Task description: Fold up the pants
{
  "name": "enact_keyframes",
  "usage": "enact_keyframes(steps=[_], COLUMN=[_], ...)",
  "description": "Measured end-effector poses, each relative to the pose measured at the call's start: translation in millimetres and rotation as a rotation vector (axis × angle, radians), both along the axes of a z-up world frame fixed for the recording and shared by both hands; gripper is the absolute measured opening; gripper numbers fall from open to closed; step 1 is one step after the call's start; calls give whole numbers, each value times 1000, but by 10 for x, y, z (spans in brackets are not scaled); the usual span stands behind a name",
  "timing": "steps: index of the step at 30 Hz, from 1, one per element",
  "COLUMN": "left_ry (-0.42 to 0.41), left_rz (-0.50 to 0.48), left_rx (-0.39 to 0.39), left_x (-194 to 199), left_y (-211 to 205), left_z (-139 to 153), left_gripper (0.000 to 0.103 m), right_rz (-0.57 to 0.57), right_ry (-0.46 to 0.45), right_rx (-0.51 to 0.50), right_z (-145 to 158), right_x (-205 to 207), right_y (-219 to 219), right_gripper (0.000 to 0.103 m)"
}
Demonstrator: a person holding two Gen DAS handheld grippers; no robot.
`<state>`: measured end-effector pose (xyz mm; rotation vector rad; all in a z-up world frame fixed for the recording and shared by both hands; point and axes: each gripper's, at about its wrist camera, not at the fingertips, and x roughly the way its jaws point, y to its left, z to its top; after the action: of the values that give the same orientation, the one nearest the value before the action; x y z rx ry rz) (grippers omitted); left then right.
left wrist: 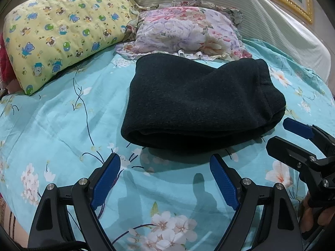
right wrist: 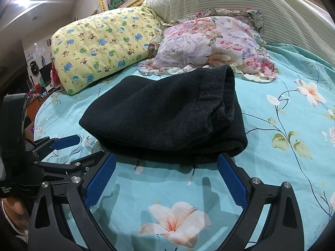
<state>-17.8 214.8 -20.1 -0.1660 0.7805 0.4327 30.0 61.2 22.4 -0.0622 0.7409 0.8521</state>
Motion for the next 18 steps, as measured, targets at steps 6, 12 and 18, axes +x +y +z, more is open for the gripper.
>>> enact_keyframes(steps=[6,12,18], left_ry=[1,-1,0], left_rz=[-5,-4,-4], left_rx=[2,3,4], left_x=[13,8,12], left_y=[1,1,4], left_z=[-3,-2,0], left_gripper=[88,88,88], right_rz=[4,7,8], right_ry=[0,1,1], right_rx=[3,5,6], right_z=[8,11,13], right_x=[-4,-8,-18], right_y=[18,29,43], right_gripper=[97,97,97])
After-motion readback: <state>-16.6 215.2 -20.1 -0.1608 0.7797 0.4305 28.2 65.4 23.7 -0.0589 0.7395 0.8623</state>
